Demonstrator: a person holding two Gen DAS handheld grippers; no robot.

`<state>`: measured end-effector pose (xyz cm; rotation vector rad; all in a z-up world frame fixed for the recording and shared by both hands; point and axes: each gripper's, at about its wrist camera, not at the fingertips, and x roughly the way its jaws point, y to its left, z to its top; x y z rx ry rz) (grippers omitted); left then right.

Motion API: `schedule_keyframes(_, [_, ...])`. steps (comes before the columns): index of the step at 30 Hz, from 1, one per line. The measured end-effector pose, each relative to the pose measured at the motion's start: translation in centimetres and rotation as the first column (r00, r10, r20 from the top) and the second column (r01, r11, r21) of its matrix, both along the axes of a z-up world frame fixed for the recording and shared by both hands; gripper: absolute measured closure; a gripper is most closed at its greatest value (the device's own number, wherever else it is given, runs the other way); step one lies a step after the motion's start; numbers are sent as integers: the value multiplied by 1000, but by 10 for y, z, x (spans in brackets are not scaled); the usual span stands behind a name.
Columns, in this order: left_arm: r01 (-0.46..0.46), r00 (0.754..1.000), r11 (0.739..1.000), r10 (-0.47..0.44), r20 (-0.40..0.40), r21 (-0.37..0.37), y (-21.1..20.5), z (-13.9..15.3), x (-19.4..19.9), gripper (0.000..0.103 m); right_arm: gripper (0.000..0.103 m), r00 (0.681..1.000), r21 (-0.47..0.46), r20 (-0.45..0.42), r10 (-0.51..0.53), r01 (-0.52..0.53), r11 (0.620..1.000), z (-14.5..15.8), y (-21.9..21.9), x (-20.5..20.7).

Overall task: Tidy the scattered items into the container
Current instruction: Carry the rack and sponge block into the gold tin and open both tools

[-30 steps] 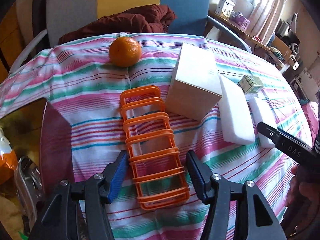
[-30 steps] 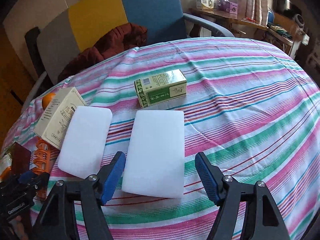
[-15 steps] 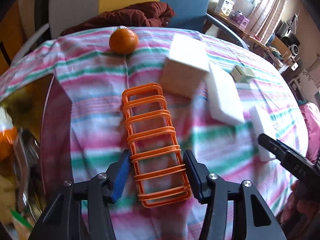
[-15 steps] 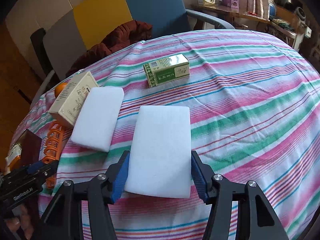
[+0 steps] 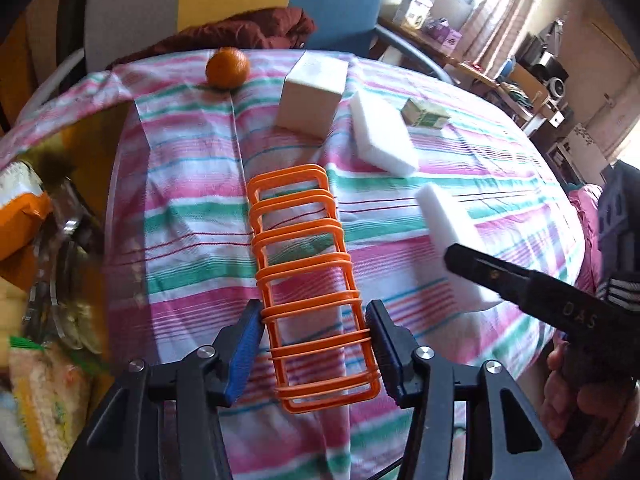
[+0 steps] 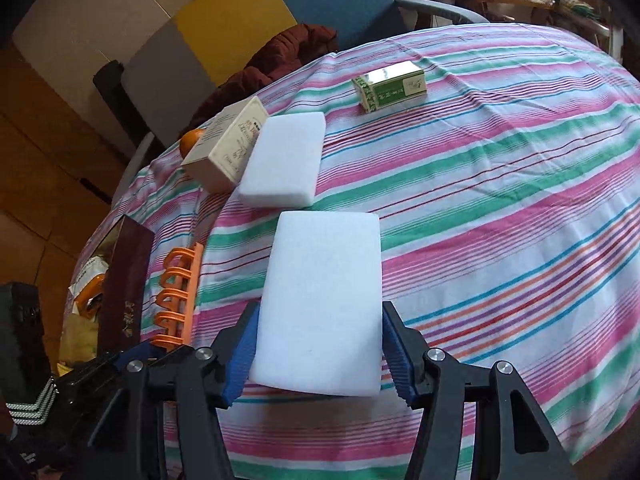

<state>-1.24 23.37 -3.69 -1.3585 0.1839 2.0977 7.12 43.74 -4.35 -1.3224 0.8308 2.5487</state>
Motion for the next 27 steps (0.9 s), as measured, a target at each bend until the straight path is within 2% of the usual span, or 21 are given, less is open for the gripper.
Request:
schedule_keyframes(4, [12,998,1000,-11,-57,16,-15,15,8,50,44,1000,-45,-16,20,-21,999,4,-16,5])
schedule_keyframes(13, [-10,992,996,22,-121,93,-57,43,14,50,44,996,-88,-53,68,-72,994,25,-39,6])
schedule_keyframes(17, [-64,984,991,83,-158,121,-88,58,15,50,44,989,-87,-98,114,-123,989,47,-55,4])
schedule_keyframes(21, [-146,968,980,170,-184,138,-124,70,6,50,44,969,-86,-141,204,-217,972,66,-86,-5])
schedule_keyframes(27, [-250,951,961,266,-156,114,-170,65,-19,50,44,922,-83,-156,354,-369,926,74,-146,-18])
